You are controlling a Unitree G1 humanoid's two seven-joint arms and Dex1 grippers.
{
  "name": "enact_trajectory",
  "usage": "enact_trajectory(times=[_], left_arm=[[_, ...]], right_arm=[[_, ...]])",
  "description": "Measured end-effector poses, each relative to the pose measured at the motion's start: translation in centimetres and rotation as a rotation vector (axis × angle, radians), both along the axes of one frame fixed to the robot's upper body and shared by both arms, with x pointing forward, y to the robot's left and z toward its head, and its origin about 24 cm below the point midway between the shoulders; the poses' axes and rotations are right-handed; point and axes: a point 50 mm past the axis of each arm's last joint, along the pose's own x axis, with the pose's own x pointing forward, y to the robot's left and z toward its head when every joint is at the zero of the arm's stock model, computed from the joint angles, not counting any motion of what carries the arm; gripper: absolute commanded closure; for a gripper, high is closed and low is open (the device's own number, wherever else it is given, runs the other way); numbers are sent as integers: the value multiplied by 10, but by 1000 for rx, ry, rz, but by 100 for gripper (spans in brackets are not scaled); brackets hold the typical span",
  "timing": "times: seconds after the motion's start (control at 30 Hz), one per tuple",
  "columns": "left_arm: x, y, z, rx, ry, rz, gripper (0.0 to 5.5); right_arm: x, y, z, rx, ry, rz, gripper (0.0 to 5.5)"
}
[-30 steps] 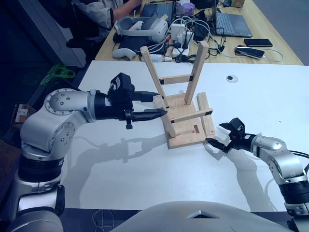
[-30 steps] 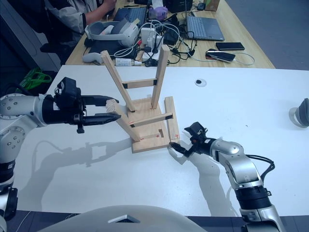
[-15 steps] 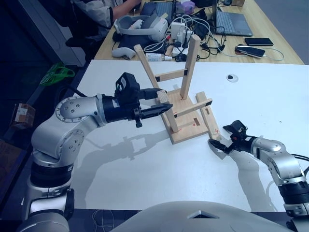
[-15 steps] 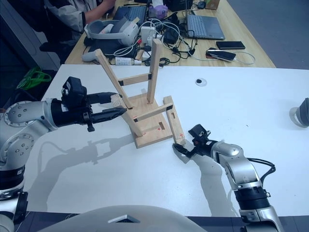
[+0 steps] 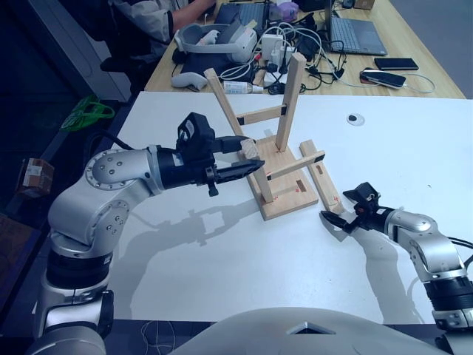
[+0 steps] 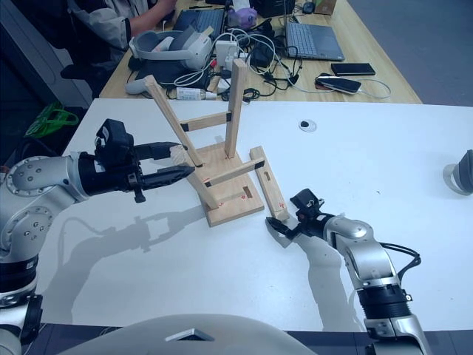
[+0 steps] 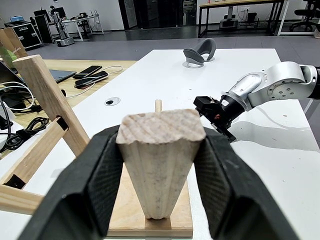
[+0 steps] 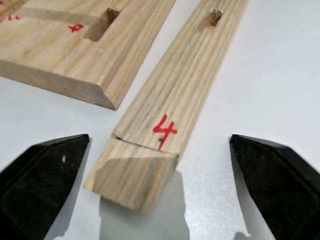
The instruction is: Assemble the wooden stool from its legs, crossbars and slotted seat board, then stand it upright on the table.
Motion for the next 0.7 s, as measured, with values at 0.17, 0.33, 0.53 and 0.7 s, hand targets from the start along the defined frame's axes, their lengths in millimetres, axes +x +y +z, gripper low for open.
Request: enact_trajectory(times=[0.17,0.33,0.53,0.7], left_arm=[[0,-1,-1,5,-4,-2,320],[0,-2,-4,13,0,4,320],[-1,-2,-4,14,-4,2,320],[-2,-3,-4,15,-11,3,320]], right_arm=[[-1,-2,-7,27,-20,-91,26],[-9,3,-15,52,-46,-149,26],[-13,5,-20,48,-92,-172,26],[-16,7,-24,59,-130,-206,26]])
